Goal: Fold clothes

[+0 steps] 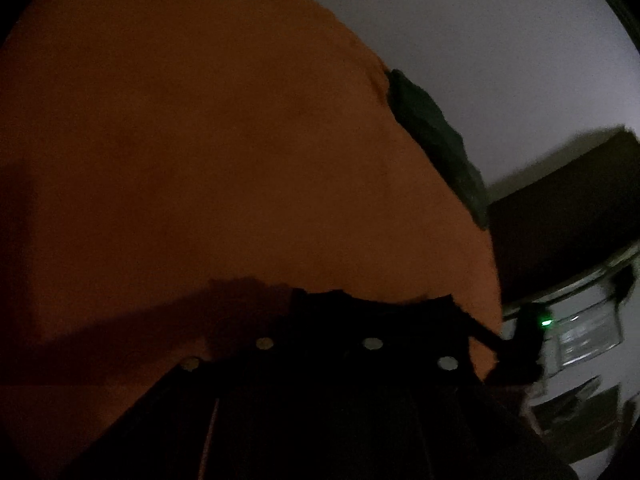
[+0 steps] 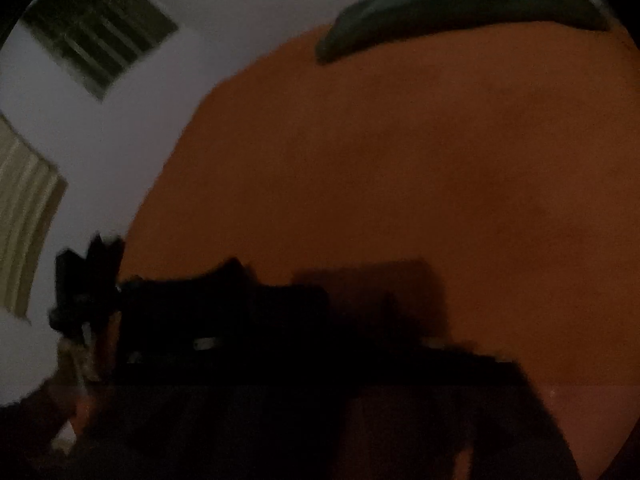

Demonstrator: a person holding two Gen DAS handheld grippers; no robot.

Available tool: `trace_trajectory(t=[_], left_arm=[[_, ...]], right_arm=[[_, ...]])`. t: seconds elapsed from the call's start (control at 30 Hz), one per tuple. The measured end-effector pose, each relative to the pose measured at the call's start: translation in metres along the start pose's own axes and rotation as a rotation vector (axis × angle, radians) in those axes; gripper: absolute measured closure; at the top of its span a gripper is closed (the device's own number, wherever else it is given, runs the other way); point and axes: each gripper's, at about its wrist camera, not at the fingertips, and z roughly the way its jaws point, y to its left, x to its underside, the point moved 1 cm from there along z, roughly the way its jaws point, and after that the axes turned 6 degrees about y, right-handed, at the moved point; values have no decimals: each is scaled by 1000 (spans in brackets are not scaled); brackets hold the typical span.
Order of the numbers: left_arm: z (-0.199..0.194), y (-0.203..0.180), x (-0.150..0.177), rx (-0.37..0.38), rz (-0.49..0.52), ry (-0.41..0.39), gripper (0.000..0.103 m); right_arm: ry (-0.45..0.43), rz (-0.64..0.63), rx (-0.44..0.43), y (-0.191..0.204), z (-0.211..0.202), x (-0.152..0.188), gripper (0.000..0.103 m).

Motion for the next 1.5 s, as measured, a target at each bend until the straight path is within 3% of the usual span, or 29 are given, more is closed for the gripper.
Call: trace_trajectory(t=[0.07,0.1,0.13,0.33,0.43,0.53,0.67,0.77,0.9,1.0,1.1,1.23,1.33,1.5], left_arm=[[1,3,1,28,-12,-11,88],[0,-1,2,30,14,-29,94],[-1,-6,4,31,43,-47,95],[-27,-61,12,53,216,-125,96],[-33,-82,10,-64,280,-127,96],[-17,-71,2,-178,271,-86,96],[24,-25,-9,-258,147,2,95],[30,-17,-12,-276,138,-7,95],[31,-16,-14,-270,146,10,95],[16,-16,-21,-226,116,25,90],[-17,-20,-20,-192,103,-2,84],[-51,-44,19,-229,150,-18,67],[-54,-60,69,-274,181,9,65],[-42,-69,152,-331,315,128,65]], right_arm=[[4,-34,-18,4,11,0,58],[-1,-37,-38,6,14,-1,93],[-24,-44,-32,10,10,1,97],[-192,-83,46,46,-37,24,98],[-258,-79,83,56,-68,35,98],[-231,-71,117,54,-61,33,98],[-109,-37,161,40,-1,19,98],[-60,-53,203,43,34,13,98],[-37,-63,227,45,44,8,96],[-30,-25,234,47,28,14,87],[-66,54,243,62,1,22,87],[-141,89,224,102,-41,58,87],[-113,60,173,148,-31,99,87],[-13,-46,76,234,13,176,92]])
